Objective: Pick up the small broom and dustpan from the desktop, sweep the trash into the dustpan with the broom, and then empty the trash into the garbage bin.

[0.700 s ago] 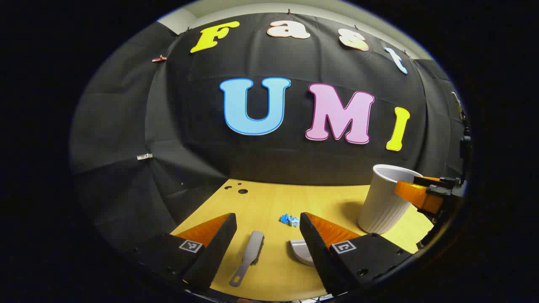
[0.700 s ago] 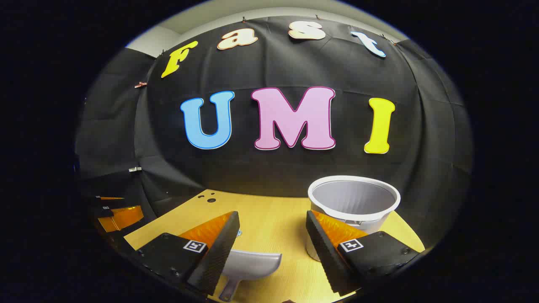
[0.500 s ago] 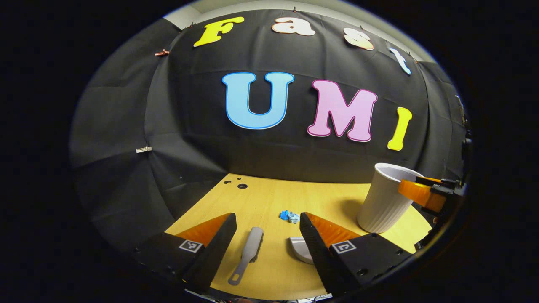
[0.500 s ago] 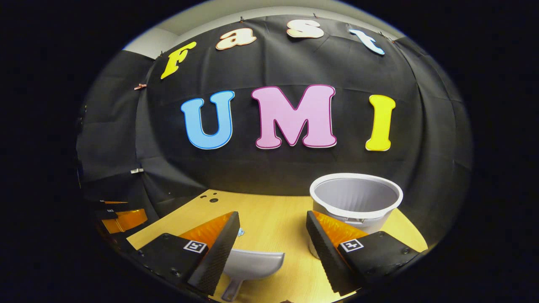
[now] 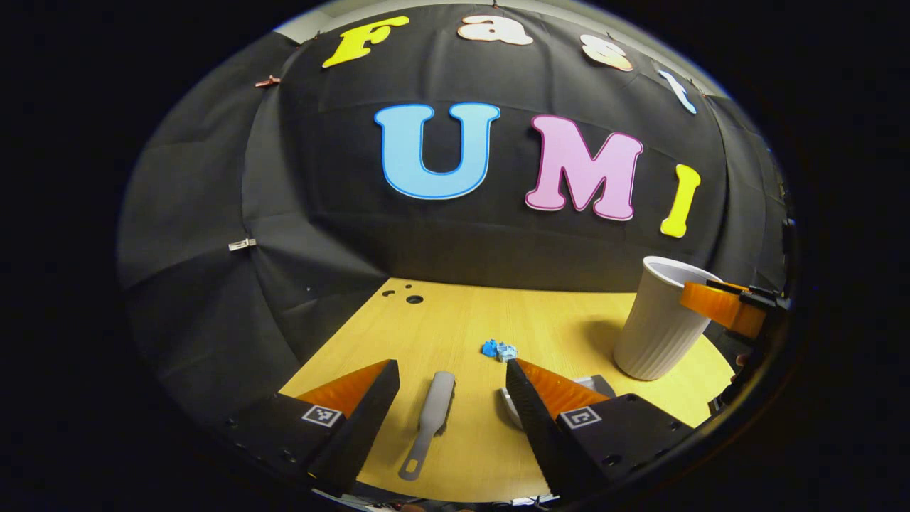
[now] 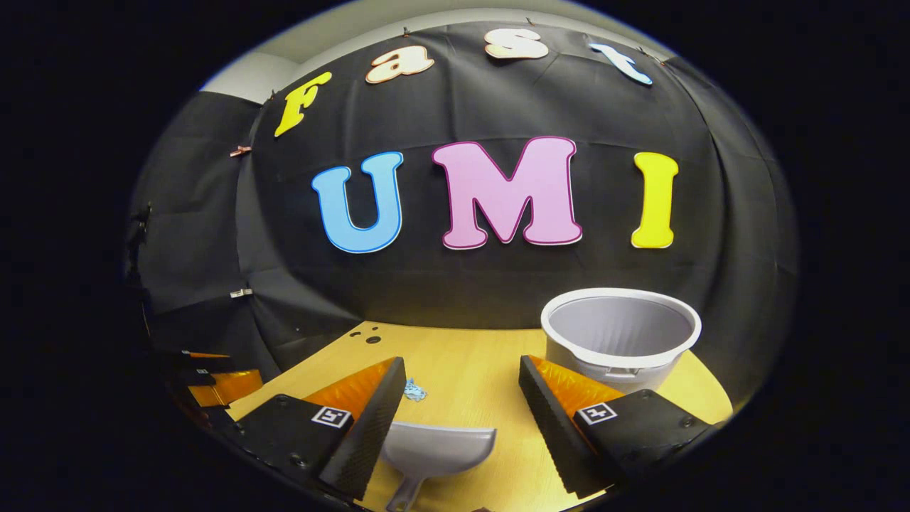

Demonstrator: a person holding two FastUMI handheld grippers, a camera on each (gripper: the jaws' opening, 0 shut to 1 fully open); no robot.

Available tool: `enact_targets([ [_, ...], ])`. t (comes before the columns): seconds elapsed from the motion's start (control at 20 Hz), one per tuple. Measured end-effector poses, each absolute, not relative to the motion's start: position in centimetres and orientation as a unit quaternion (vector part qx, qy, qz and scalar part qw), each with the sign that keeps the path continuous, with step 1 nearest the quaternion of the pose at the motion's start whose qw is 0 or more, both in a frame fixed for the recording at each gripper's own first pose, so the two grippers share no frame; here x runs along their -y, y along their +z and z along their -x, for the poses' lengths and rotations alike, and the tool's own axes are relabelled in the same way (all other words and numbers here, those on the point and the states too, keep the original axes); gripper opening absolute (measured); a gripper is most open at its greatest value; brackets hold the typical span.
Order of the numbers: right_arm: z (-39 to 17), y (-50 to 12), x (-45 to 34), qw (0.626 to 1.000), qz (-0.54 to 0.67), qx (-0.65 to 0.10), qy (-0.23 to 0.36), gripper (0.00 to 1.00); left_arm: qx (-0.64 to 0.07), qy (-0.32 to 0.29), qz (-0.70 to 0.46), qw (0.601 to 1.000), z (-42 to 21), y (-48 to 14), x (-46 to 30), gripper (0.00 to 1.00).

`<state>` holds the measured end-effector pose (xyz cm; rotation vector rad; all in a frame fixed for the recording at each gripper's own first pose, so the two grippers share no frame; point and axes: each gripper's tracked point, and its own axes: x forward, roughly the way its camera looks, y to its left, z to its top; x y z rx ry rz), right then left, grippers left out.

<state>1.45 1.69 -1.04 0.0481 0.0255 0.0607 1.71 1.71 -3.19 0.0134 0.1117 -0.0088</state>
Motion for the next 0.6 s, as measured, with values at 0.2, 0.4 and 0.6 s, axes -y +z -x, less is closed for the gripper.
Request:
enact_targets([
  [0.2, -1.9, -2.5, -1.3, 0.999, -0.029, -0.035, 0.026, 0.99, -0.084, -0.004, 0.009, 0.996, -2.5, -4.7, -2.1, 0.96],
  [0.4, -2.2, -4.1, -0.7, 0.998, -0.029, -0.056, 0.018, 0.99, -0.121, 0.0, 0.005, 0.993, -3.3, -7.0, -2.9, 0.95],
  [0.6, -2.3, -5.8, -0.4, 0.997, -0.019, -0.077, 0.017, 0.99, -0.179, -0.007, 0.027, 0.983, -4.0, -10.4, -3.5, 0.96],
])
